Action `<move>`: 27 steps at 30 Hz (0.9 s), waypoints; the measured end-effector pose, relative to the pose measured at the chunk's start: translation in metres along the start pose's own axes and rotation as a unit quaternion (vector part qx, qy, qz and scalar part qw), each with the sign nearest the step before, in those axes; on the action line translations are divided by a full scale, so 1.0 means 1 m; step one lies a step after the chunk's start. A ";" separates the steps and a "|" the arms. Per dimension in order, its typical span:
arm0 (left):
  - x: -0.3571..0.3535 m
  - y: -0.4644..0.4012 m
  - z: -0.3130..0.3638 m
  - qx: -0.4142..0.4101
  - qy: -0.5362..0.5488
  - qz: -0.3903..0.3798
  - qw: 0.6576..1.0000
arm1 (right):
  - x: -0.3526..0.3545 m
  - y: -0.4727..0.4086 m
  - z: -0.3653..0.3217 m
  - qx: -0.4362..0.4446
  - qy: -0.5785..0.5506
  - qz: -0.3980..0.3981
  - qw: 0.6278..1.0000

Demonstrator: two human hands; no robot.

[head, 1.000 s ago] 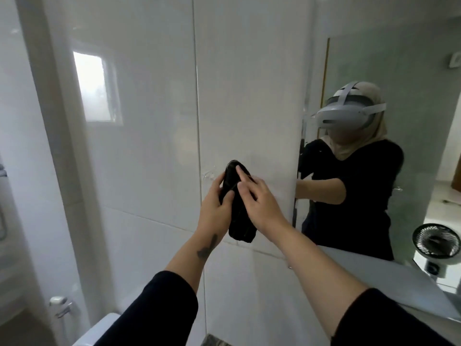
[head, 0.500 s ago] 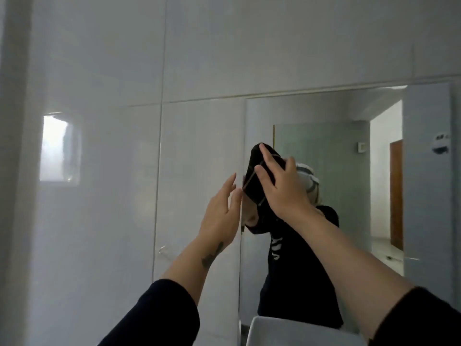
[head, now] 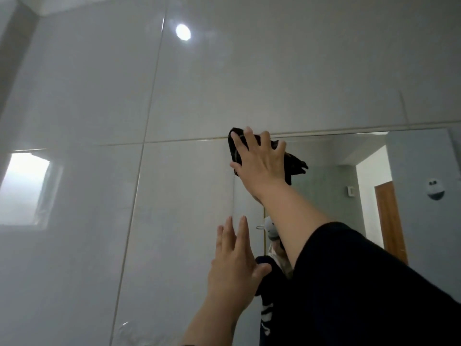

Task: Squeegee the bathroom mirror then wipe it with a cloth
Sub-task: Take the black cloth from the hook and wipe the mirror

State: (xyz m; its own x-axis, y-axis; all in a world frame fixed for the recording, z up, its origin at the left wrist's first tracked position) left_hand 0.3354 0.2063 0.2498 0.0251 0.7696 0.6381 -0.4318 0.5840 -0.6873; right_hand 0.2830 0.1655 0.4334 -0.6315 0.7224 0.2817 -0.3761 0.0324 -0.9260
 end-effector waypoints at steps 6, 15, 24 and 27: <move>0.000 0.001 -0.001 -0.012 0.003 0.020 1.000 | -0.004 0.005 0.014 -0.019 0.001 0.050 0.999; -0.003 -0.002 -0.003 0.000 -0.010 0.034 0.999 | -0.002 0.038 0.109 -0.110 0.008 0.041 0.993; -0.003 -0.001 -0.003 0.004 0.000 0.036 0.999 | 0.008 0.074 0.234 -0.239 0.006 0.024 0.971; -0.002 0.000 0.002 0.010 0.004 0.035 0.999 | 0.010 0.081 0.272 -0.292 -0.006 0.015 0.956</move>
State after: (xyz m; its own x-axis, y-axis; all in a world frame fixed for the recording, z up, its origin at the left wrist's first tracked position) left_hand 0.3336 0.2047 0.2493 0.0021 0.8108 0.5854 -0.4506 0.5233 -0.7232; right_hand 0.0616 -0.0129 0.4298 -0.6452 0.7213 0.2519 0.0841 0.3947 -0.9150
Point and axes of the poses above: each hand's wrist, its own y-axis away from the middle knuckle, its own x-axis out of the back of the hand, z = x × y, the point moved 4 cm from there along -y, towards the middle knuckle, and after that the axes turned 8 degrees about -z, right-handed, at the moved point
